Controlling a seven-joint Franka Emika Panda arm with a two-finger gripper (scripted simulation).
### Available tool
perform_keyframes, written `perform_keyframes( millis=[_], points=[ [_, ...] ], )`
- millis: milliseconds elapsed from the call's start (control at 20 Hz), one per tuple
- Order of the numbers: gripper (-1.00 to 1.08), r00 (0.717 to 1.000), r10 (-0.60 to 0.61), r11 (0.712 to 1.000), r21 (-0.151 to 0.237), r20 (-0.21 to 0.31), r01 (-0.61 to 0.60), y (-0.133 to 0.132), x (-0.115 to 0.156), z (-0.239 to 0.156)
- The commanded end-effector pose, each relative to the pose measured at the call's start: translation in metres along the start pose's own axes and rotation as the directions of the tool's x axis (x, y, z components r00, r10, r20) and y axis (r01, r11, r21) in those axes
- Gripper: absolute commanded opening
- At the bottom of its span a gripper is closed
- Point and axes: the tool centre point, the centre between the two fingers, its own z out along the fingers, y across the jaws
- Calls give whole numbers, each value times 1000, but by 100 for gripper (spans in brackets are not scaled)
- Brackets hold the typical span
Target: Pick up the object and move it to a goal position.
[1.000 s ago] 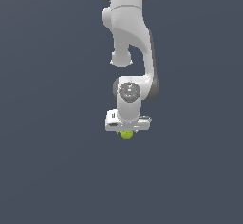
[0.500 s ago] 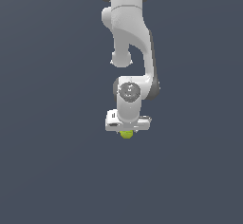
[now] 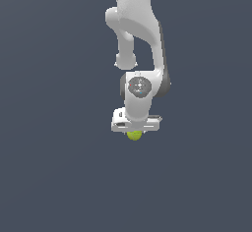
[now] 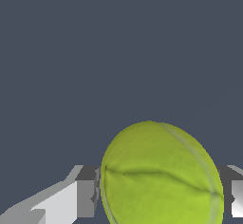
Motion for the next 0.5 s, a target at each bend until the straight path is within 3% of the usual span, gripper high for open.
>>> perform_keyframes(
  millis=[0, 450],
  points=[
    [-100, 1000, -1, 1000, 0, -3, 1, -7, -1, -18],
    [-100, 1000, 0, 1000, 0, -3, 0, -44, -10, -110]
  ],
)
